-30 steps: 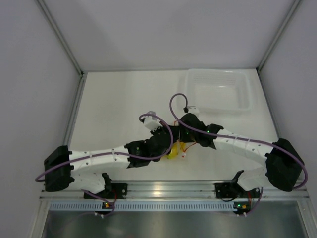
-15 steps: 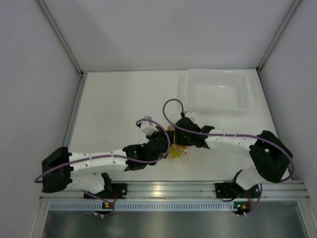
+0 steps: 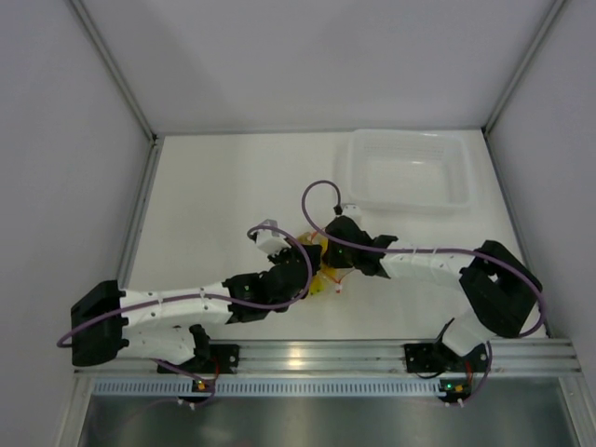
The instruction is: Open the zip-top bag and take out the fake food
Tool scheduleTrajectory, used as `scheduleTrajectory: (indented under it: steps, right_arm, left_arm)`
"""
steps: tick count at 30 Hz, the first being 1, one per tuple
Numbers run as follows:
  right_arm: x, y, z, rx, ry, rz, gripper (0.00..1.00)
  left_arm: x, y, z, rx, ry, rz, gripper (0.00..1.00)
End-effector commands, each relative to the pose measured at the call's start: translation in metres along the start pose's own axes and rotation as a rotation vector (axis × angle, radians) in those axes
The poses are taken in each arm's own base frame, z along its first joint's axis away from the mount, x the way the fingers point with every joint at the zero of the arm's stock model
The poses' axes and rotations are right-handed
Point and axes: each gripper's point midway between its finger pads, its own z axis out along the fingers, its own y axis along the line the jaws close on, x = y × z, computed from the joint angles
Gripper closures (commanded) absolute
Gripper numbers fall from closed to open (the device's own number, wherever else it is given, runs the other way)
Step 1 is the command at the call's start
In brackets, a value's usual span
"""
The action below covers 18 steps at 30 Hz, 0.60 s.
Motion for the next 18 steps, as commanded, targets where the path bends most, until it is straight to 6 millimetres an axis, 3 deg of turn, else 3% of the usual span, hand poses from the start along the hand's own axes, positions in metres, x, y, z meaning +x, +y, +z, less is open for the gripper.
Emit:
scheduleTrajectory:
  steps: [1,7,18]
  right_arm:
    - [0.017,-0.017,-0.003,0.056,0.038,-0.056,0.91]
    - [-0.002,-0.012,-0.021,0.04,-0.03,-0.062,1.0]
    - [-0.017,-0.018,-0.045,0.081,-0.084,-0.105,1.0]
  left_arm:
    - [-0.01,-0.003,-0.002,0.016,-0.036,-0.035,1.0]
    - [-0.009,0.0,-0.002,0.009,-0.04,-0.034,1.0]
    - [-0.017,0.001,0.003,-0.014,-0.094,0.014,1.0]
